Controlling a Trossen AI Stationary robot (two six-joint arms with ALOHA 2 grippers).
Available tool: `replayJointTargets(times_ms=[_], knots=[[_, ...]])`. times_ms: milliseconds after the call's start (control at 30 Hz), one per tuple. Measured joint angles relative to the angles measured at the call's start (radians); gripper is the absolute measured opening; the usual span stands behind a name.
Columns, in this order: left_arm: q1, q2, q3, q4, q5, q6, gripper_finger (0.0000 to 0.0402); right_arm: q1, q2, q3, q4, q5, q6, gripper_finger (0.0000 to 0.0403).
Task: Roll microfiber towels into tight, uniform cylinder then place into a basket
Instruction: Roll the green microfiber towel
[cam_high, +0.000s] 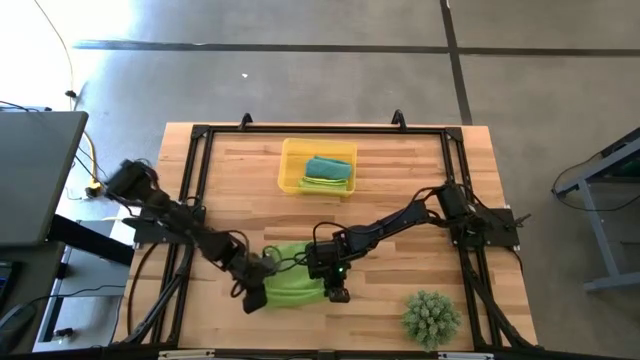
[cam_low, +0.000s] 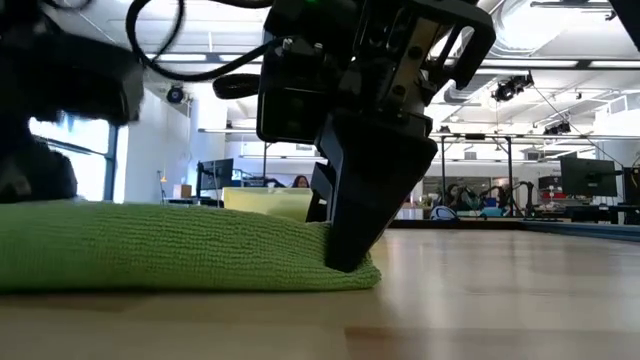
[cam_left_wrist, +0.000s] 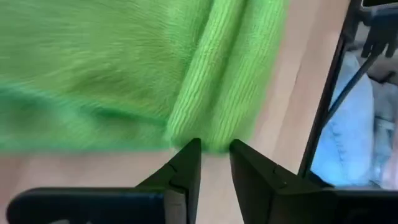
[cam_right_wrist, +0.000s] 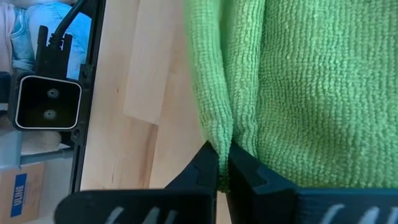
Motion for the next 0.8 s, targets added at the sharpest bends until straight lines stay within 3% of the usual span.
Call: replayJointTargets(times_ms=[167, 300, 400, 500, 567, 700, 800], knots=[[-0.048, -0.116, 0.000, -0.148, -0.163, -0.047, 0.0074, 0.000, 0.000, 0.000, 0.002, -0.003, 0.000, 0.0000], [-0.103, -0.162, 0.000, -0.146, -0.218, -0.048, 0.0074, 0.000, 0.000, -0.001, 0.006, -0.004, 0.000, 0.0000], [-0.159, -0.181, 0.000, -0.028, -0.353, 0.004, 0.0074, 0.000, 0.000, -0.001, 0.007, -0.004, 0.000, 0.0000], [-0.234, -0.182, 0.000, 0.154, -0.566, 0.171, 0.0074, 0.000, 0.000, -0.002, 0.012, -0.004, 0.000, 0.0000], [-0.272, -0.163, 0.001, 0.279, -0.648, 0.237, 0.0074, 0.000, 0.000, -0.002, 0.014, -0.005, 0.000, 0.0000], [-0.279, -0.132, 0.002, 0.438, -0.675, 0.393, 0.0075, -0.006, 0.001, -0.002, 0.022, -0.012, 0.000, 0.0001], [-0.274, -0.128, 0.001, 0.427, -0.627, 0.432, 0.0087, -0.006, 0.001, -0.002, 0.030, -0.013, 0.000, 0.0001]])
